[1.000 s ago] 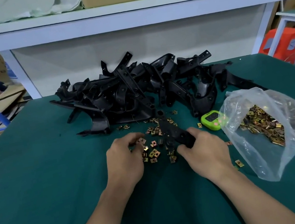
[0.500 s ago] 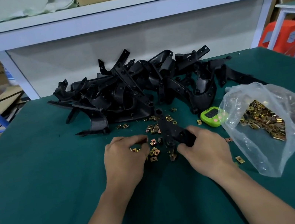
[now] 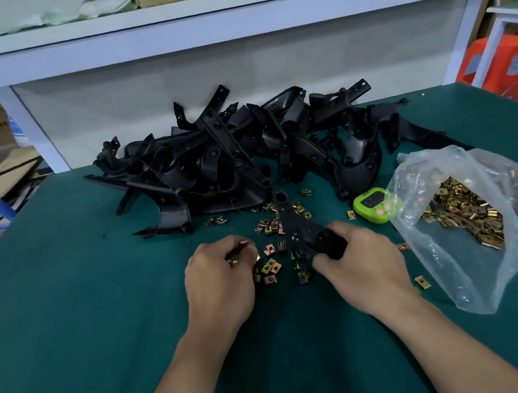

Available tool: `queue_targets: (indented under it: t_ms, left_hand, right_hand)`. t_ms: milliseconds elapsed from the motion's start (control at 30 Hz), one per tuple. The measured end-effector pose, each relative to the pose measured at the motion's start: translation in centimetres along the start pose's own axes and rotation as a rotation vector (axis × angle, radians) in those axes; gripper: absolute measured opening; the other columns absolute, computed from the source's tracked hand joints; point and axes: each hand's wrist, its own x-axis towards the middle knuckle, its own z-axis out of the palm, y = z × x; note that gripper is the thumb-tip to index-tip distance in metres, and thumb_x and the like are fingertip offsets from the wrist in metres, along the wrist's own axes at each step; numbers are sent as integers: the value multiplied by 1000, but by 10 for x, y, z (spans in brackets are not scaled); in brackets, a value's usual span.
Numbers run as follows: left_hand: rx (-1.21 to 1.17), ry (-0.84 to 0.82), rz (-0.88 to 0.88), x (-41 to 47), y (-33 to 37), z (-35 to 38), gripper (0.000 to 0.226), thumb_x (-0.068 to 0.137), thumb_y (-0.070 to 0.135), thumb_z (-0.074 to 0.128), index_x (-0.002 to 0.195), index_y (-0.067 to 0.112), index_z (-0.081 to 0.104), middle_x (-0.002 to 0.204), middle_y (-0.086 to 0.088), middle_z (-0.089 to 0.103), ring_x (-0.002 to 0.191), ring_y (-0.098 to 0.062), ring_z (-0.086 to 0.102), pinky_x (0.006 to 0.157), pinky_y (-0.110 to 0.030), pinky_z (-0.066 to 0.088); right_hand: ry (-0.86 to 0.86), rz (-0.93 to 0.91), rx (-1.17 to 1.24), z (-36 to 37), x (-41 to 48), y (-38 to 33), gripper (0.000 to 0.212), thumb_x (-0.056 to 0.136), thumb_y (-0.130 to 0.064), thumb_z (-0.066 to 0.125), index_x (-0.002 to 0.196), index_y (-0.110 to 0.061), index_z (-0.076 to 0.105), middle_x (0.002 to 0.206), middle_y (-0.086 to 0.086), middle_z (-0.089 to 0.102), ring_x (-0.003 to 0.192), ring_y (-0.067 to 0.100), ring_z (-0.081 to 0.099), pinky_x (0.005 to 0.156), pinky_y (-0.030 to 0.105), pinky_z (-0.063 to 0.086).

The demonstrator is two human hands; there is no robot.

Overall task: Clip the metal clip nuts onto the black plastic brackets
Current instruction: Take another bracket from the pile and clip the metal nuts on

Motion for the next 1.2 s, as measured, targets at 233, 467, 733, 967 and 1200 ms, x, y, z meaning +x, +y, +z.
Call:
queue_targets:
  t_ms: [233, 467, 733, 967, 1200]
  left_hand:
    - [-186, 70, 83, -9, 7, 0, 19, 100, 39, 60, 104, 45, 77, 102, 15, 68, 98, 4, 63, 78, -1, 42]
    - [-117, 63, 18, -8, 7, 1, 31, 99, 20, 59, 76, 35, 74, 71, 20, 73, 52, -5, 58, 47, -15, 44]
    - [-150, -22, 26, -10, 7, 4, 31, 99, 26, 58, 72, 28, 73, 69, 13, 73, 45, -5, 54, 41, -16, 41]
    - [-140, -27, 8, -11, 9, 2, 22, 94, 17, 67, 105, 31, 80, 73, 25, 72, 66, -4, 65, 52, -7, 44]
    - [-158, -64, 6, -10, 9, 2, 25, 91, 18, 74, 85, 42, 77, 76, 29, 72, 73, 11, 67, 58, -3, 43]
  right_hand:
    - [29, 8, 56, -1, 2, 2, 10, 80, -38, 69, 87, -36, 63, 69, -15, 62, 70, 10, 59, 57, 31, 44]
    - [22, 0, 33, -1, 0, -1, 9, 79, -38, 69, 82, -35, 61, 65, -15, 60, 67, 6, 57, 56, 31, 41]
    - [23, -13, 38, -2, -2, 0, 9, 79, -38, 69, 83, -34, 62, 66, -14, 61, 68, 9, 59, 62, 33, 49]
    - [10, -5, 35, -3, -2, -3, 11, 80, -37, 71, 81, -31, 61, 68, -12, 61, 68, 11, 58, 58, 32, 47]
    - [5, -19, 23, -2, -2, -2, 11, 81, -37, 70, 86, -30, 64, 70, -12, 61, 69, 13, 58, 58, 32, 47]
